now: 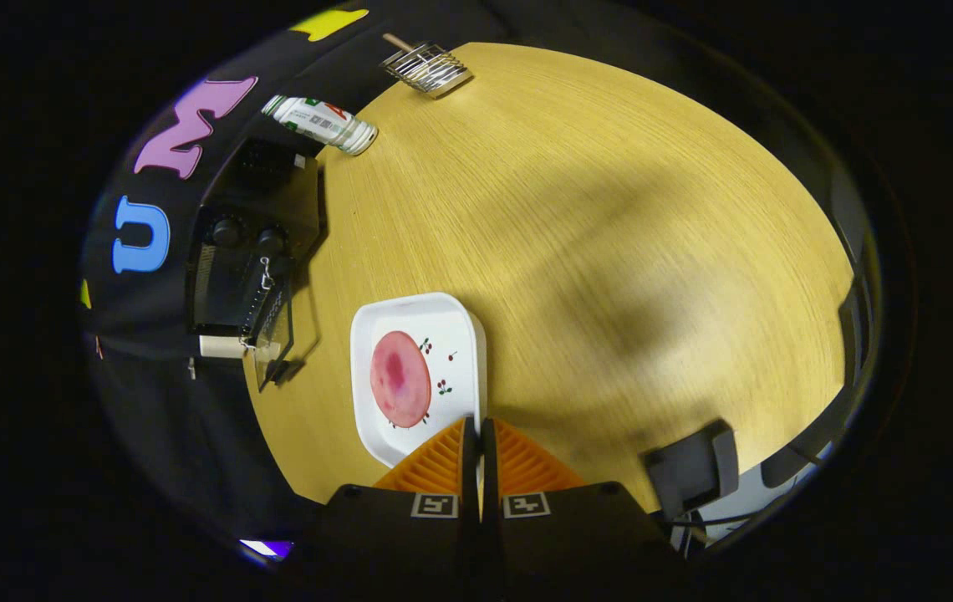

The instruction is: Open the toaster oven, put the food inside, and close the toaster oven door.

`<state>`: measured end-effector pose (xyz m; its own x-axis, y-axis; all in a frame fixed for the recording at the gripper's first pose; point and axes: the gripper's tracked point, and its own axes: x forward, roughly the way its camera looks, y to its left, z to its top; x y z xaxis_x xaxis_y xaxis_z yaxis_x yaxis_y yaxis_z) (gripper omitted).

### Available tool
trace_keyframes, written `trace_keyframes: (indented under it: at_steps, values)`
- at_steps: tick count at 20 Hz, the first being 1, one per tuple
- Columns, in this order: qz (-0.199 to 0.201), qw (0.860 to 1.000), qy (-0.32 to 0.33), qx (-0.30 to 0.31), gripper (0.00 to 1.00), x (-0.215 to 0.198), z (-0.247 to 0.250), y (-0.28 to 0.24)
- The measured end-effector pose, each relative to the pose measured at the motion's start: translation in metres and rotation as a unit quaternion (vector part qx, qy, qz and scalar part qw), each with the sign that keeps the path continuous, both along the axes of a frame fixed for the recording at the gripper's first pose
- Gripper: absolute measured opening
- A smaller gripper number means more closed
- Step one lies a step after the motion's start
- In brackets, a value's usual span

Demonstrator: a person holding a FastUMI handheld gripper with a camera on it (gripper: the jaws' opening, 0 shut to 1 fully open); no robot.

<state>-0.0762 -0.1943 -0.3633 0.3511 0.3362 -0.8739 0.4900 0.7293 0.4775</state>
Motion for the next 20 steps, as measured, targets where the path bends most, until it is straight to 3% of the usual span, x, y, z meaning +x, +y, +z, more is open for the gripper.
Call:
trace_keyframes:
  at_steps: [4, 12, 15, 20]
  values:
    - [-0.065, 0.997, -0.011, 0.028, 0.05, -0.021, 0.006, 0.027]
    - [-0.143, 0.986, -0.054, 0.06, 0.05, -0.057, 0.038, 0.087]
    - [-0.147, 0.983, -0.07, 0.082, 0.05, -0.054, 0.055, 0.125]
    - [-0.12, 0.986, -0.087, 0.083, 0.05, -0.02, 0.082, 0.162]
